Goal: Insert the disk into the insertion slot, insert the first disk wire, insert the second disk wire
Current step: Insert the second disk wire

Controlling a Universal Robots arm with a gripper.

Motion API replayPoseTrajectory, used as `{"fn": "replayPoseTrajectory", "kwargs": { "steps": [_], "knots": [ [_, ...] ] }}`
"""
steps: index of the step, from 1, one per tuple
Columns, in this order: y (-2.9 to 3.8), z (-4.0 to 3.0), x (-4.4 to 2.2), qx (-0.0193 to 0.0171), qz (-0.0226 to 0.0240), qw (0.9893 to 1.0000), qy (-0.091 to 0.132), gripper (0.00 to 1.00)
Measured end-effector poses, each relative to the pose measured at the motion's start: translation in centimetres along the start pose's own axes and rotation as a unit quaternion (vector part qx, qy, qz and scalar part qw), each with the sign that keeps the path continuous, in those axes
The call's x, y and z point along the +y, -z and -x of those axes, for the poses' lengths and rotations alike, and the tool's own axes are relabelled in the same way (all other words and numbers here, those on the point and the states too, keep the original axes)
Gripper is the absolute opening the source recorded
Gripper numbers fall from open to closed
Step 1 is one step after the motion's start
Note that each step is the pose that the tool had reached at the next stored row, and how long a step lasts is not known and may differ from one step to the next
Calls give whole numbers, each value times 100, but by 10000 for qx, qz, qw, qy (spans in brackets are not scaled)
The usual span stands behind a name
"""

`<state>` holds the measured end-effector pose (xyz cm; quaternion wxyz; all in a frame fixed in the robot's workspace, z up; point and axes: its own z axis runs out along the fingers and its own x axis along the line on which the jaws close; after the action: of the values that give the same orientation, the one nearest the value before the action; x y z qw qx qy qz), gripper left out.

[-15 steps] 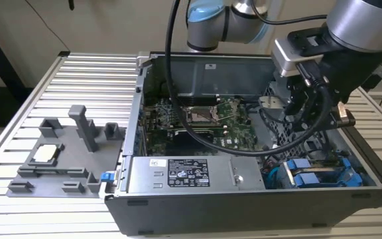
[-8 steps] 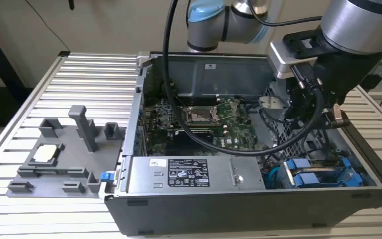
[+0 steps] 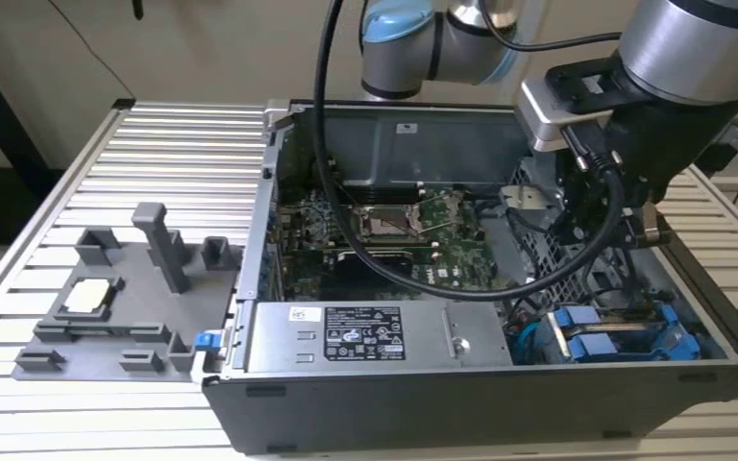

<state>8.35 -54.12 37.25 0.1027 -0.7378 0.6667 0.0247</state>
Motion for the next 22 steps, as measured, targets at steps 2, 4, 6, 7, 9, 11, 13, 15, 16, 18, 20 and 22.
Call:
{"fn": "replayPoseTrajectory", "kwargs": {
  "steps": [2, 4, 6, 7, 9, 11, 13, 15, 16, 18, 20, 22],
  "knots": [
    [0, 0, 0, 0, 0, 10000, 0, 16],
    [0, 0, 0, 0, 0, 10000, 0, 16],
    [0, -1, -1, 3, 0, 10000, -1, 16],
    [1, -7, -4, 5, 1, 10000, 0, 16],
    [5, -41, -16, 8, 4, 10000, -1, 16],
    [14, -98, -29, 10, 7, 10000, -1, 16],
    [21, -156, -44, 9, 10, 10000, -1, 16],
    [29, -217, -64, 9, 16, 10000, -2, 16],
    [33, -245, -75, 10, 19, 10000, -2, 16],
    [39, -301, -99, 9, 24, 10000, -3, 16],
    [43, -351, -113, 10, 25, 10000, -3, 16],
    [46, -400, -124, 11, 25, 10000, -3, 16]
  ]
}}
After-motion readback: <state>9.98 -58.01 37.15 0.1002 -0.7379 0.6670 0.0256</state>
